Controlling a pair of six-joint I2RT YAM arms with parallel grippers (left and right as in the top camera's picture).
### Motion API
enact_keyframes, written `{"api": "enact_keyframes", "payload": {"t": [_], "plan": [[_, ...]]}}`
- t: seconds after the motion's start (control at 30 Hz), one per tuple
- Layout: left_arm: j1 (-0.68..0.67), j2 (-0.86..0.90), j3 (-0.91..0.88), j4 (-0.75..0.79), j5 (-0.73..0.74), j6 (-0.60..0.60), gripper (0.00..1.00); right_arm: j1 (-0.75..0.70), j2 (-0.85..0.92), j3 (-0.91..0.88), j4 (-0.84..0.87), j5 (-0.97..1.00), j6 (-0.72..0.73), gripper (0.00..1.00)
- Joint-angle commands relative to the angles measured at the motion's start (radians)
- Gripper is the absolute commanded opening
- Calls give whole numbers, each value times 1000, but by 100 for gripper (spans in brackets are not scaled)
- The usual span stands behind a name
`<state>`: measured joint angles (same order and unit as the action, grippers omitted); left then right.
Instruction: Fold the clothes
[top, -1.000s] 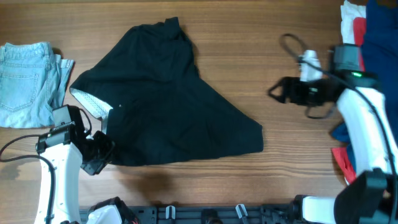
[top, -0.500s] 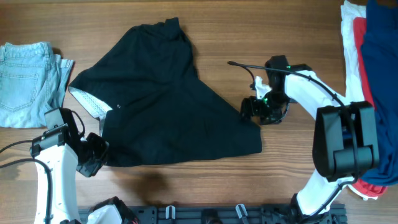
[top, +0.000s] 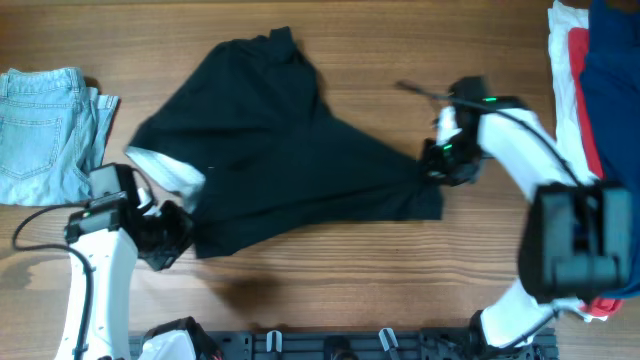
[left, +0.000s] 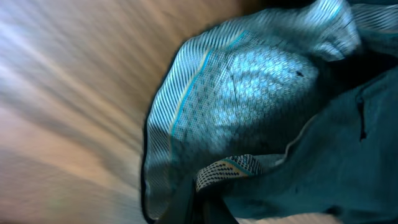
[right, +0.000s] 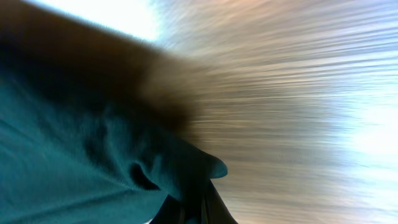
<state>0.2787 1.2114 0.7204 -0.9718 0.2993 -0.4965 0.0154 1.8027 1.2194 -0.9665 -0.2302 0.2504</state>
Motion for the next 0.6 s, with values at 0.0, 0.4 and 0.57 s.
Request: {"api": "enact_keyframes", "payload": {"t": [0.0, 0.4, 0.57], "plan": [[-158, -11, 15, 53, 73, 18, 4, -137, -145, 27, -54, 196, 46, 4], [-395, -11, 15, -241, 53, -20, 48, -199, -173, 22, -330, 343, 37, 30], [-394, -11, 16, -216, 56, -21, 55, -199, -173, 22, -329, 342, 36, 32]]}}
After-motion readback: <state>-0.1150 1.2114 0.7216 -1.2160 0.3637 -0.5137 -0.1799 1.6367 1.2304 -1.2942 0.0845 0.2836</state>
